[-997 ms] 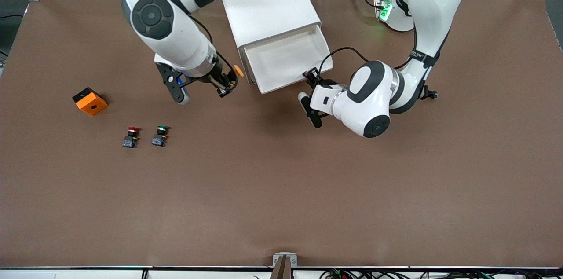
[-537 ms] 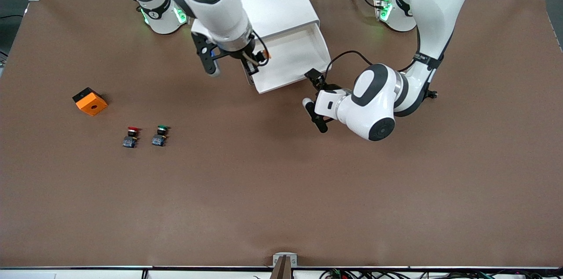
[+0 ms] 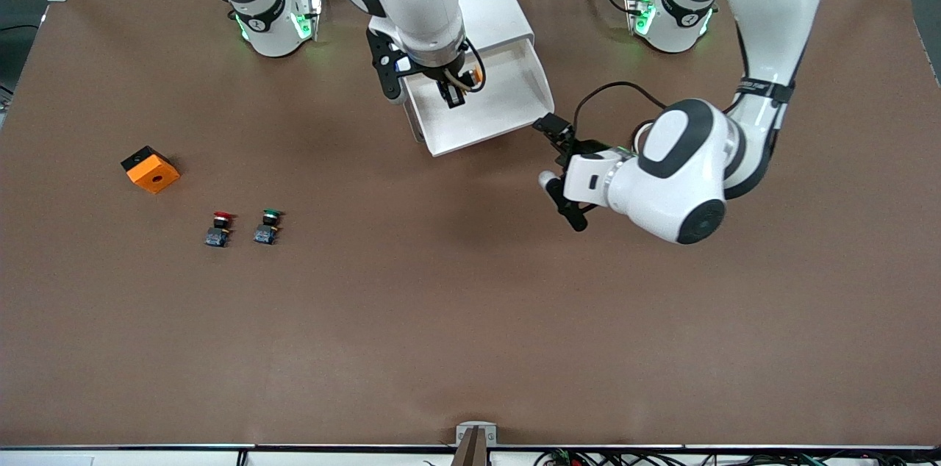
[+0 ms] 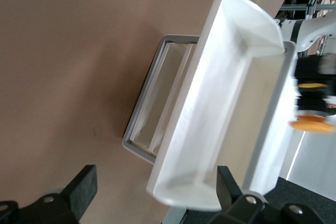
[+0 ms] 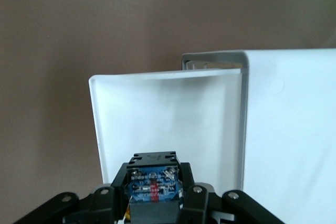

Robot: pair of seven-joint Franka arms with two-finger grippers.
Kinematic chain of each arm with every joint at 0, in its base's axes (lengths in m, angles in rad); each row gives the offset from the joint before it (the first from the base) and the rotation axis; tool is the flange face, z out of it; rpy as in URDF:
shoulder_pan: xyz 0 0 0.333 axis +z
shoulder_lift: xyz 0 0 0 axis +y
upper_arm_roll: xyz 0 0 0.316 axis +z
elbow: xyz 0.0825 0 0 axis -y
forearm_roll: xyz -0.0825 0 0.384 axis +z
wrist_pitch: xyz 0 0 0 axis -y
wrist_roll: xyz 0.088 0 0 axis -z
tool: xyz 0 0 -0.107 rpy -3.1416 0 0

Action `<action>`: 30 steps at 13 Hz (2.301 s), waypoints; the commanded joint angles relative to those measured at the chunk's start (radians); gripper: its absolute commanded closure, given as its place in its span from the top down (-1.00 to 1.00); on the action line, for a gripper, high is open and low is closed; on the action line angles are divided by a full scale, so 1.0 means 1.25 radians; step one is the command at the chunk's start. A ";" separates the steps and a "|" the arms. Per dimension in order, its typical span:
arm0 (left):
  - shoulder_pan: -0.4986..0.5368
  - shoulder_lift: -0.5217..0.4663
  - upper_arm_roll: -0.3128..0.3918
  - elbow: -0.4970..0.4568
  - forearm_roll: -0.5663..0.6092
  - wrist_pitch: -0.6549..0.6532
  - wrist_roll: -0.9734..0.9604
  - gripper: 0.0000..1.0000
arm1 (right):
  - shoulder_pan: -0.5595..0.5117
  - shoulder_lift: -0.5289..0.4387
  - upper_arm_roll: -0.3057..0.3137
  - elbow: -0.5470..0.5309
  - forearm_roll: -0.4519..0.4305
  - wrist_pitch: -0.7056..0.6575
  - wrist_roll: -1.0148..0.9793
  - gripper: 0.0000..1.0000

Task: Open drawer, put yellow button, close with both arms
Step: 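Lower the button into the drawer while the left gripper releases and withdraws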

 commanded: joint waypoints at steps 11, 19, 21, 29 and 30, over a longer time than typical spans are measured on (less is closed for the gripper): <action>0.225 -0.222 0.000 -0.015 0.229 -0.088 -0.162 1.00 | 0.111 0.137 -0.012 0.097 -0.066 0.035 0.195 -1.00; 0.230 -0.300 -0.001 -0.008 0.452 -0.013 -0.288 1.00 | 0.138 0.171 -0.013 0.102 -0.074 0.070 0.270 -1.00; 0.231 -0.313 0.000 -0.008 0.526 0.014 -0.292 1.00 | 0.144 0.172 -0.013 0.106 -0.074 0.071 0.284 -1.00; 0.339 -0.372 -0.005 -0.036 0.483 0.043 -0.279 1.00 | 0.147 0.201 -0.012 0.121 -0.069 0.084 0.272 -0.35; 0.339 -0.396 -0.005 -0.054 0.483 0.061 -0.279 1.00 | 0.142 0.201 -0.011 0.130 -0.064 0.083 0.269 0.06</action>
